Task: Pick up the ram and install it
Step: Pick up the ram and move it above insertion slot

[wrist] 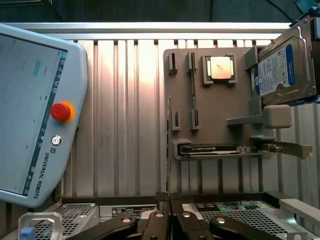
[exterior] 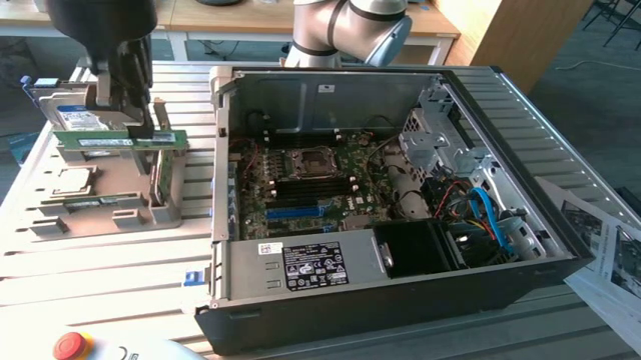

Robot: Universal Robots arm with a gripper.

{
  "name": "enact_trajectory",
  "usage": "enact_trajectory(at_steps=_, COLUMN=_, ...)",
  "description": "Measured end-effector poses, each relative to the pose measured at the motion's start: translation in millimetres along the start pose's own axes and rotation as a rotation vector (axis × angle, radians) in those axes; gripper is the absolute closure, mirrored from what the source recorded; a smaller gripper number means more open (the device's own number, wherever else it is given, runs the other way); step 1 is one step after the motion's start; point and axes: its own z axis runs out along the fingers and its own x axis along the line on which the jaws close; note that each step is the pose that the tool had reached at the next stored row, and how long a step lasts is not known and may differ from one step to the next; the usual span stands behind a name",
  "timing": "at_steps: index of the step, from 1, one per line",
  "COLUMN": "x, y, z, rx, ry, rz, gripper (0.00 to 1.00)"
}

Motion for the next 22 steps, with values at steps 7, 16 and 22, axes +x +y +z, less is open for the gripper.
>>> enact_trajectory(at_steps=7, x=4.8, y=-21.8, z=-1.5, rx=-0.0038, ry=0.0002, rz=0.000, gripper=0.88)
enact_trajectory(at_steps=16, x=10.6, y=-49.2, z=-3.3, rx=-0.0085, ry=0.0003, rz=0.000, gripper=0.88)
enact_trajectory(at_steps=22, x=14.2, y=-67.5, z=-4.5, rx=-0.0113, ry=0.0005, rz=0.000, gripper=0.88)
